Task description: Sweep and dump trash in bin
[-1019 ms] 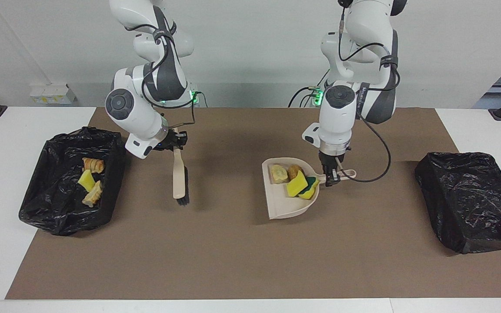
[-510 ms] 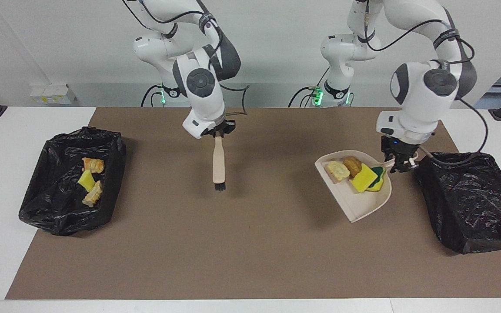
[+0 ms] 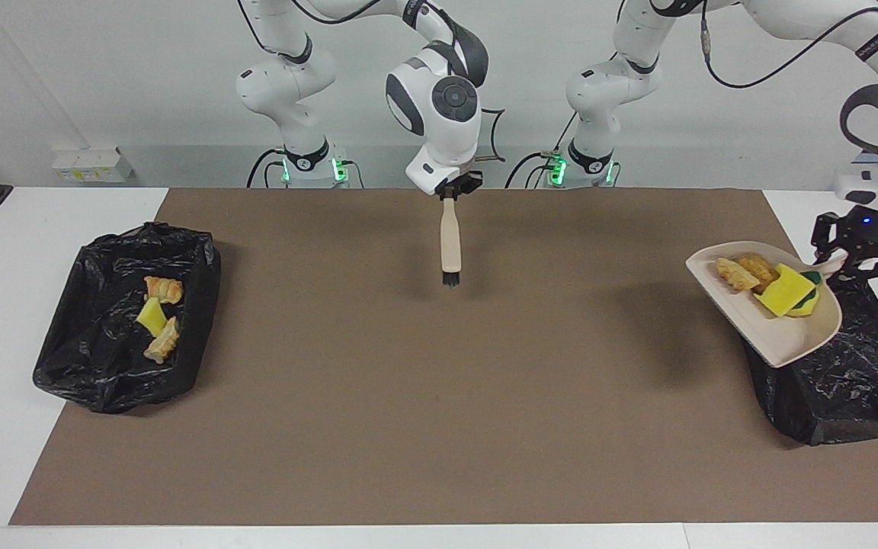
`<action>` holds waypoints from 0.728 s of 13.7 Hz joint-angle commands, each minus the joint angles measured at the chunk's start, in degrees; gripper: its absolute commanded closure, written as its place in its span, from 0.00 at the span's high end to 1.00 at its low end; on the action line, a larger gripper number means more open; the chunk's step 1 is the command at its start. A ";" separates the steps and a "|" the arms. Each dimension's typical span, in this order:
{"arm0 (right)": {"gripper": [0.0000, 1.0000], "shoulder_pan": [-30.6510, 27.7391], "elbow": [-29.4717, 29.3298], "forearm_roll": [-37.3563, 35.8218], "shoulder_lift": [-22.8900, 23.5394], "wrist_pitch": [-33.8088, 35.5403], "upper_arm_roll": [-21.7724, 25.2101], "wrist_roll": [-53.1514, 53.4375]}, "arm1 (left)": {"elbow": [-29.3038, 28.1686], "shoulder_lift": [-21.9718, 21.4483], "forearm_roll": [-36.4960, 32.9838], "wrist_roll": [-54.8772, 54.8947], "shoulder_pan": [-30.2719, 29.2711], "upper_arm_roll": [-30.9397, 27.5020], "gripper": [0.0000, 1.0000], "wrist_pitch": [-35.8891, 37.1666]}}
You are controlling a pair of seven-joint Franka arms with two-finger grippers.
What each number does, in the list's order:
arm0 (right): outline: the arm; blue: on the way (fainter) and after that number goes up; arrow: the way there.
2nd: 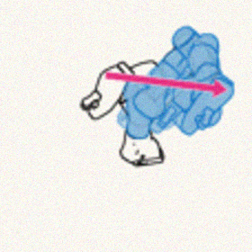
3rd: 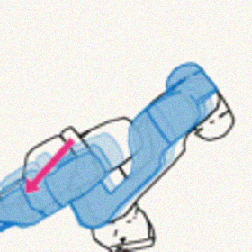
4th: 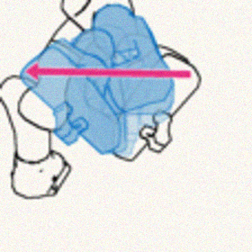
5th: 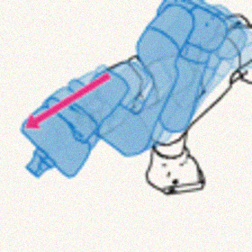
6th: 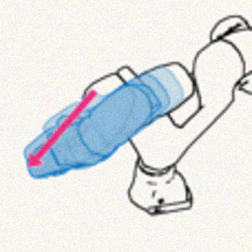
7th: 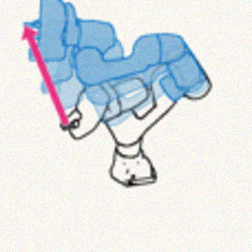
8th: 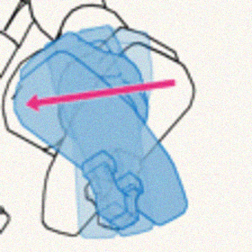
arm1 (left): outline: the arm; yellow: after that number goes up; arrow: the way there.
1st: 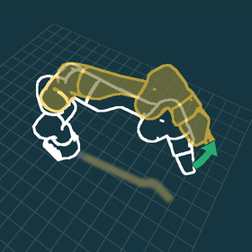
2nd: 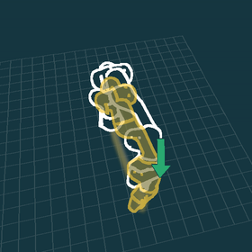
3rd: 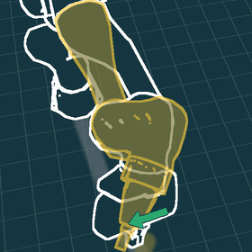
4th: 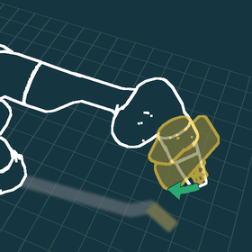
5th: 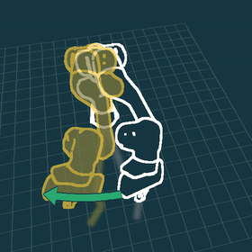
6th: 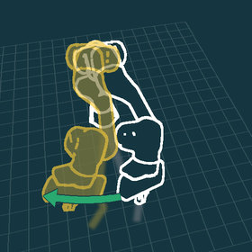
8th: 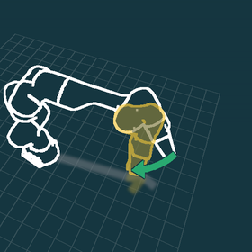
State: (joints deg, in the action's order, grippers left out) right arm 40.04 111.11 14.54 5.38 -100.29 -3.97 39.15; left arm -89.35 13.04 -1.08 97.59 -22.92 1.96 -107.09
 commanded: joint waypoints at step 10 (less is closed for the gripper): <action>1.00 6.19 9.31 1.11 1.82 -11.86 0.28 0.05 | 25.63 19.57 -25.78 12.98 -4.60 1.29 0.00 -9.35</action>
State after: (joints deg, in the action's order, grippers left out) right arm 46.52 122.05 14.67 6.91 -113.10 -3.92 39.15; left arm -66.29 31.45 -21.26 109.28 -28.09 2.79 -115.30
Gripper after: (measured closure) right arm 0.678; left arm 0.678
